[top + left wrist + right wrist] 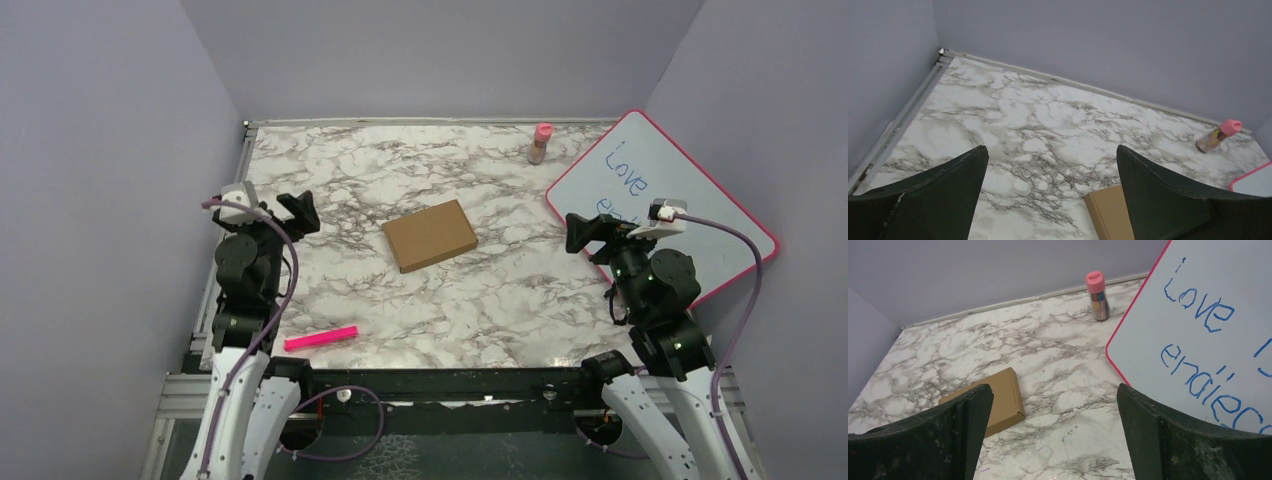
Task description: Fold the paper box
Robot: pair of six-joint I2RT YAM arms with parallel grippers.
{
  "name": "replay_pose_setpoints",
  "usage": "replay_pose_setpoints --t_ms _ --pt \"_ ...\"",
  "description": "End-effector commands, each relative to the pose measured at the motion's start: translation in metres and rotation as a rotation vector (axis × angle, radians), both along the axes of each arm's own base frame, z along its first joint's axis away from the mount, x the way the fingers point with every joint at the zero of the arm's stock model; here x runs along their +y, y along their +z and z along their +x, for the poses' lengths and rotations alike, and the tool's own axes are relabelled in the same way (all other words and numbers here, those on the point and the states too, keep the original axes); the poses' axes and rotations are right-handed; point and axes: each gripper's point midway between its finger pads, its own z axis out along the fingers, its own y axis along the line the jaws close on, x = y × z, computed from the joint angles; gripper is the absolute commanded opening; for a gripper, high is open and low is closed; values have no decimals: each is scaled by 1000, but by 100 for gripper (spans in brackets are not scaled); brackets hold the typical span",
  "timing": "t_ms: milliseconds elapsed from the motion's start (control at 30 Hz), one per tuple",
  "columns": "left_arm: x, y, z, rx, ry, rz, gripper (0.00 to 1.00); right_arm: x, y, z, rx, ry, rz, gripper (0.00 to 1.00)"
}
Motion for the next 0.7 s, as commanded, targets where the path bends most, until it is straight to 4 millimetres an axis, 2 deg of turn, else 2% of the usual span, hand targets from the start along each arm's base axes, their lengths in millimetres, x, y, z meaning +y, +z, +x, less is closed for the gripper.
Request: replay_pose_setpoints --t_ms 0,133,667 --pt "25 1 -27 -89 119 25 99 -8 2 2 -9 -45 -15 100" --pt "24 20 -35 -168 111 19 99 -9 0 3 -1 -48 -16 100" --pt "16 16 -31 -153 73 1 99 -10 1 1 -10 -53 -12 100"
